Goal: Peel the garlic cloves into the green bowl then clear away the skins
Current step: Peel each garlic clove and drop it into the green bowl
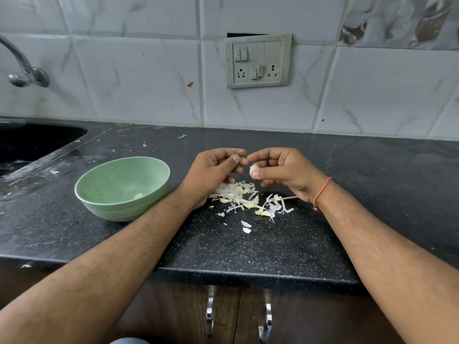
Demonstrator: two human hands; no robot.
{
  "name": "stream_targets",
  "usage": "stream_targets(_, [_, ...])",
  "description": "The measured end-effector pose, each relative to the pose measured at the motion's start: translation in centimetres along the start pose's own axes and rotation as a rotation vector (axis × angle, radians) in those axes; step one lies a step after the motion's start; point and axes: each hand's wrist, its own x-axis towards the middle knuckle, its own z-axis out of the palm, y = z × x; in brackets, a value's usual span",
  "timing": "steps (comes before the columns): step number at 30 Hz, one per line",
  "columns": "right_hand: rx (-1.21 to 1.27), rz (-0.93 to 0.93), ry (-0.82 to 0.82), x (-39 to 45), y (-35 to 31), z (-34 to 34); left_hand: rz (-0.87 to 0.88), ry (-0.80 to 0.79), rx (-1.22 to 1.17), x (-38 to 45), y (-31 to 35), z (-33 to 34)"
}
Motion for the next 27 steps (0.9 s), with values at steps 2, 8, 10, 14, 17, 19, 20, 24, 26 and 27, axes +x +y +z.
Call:
stream_targets(2, [-0.092, 0.004, -0.046, 0.0, 0.0, 0.1, 0.016, 0.022, 0.049, -0.1, 0.1, 0.1])
stream_targets(8, [-0.025, 0.016, 0.033, -0.1, -0.1, 0.3, 0.096, -0.033, 0.185, -0.2, -0.2, 0.3])
stream_targets(10, [0.013, 0.015, 0.082, 0.0, -0.1, 0.4, 0.108, -0.042, 0.186, -0.2, -0.4, 0.1])
stream_targets(14, [0.110, 0.018, 0.126, 0.1, -0.2, 0.4, 0.137, -0.056, 0.194, -0.3, -0.5, 0.3])
stream_targets(17, [0.086, 0.009, 0.128, 0.0, -0.2, 0.9, 0.152, -0.059, 0.204, -0.3, -0.5, 0.5])
stream_targets(19, [0.075, 0.003, 0.132, 0.0, -0.2, 1.2, 0.151, -0.048, 0.216, -0.4, -0.5, 0.5])
stream_targets(20, [0.069, -0.001, 0.134, 0.0, -0.2, 1.3, 0.147, -0.043, 0.214, -0.4, -0.4, 0.5])
stream_targets(24, [0.065, -0.012, 0.132, -0.1, -0.5, 1.3, 0.149, -0.047, 0.214, -0.4, -0.3, 0.5])
stream_targets(26, [0.056, -0.014, 0.127, -0.2, -0.6, 1.2, 0.148, -0.042, 0.211, -0.4, -0.3, 0.5])
stream_targets(27, [0.043, -0.017, 0.127, -0.2, -0.6, 1.2, 0.143, -0.037, 0.208, -0.4, -0.3, 0.4])
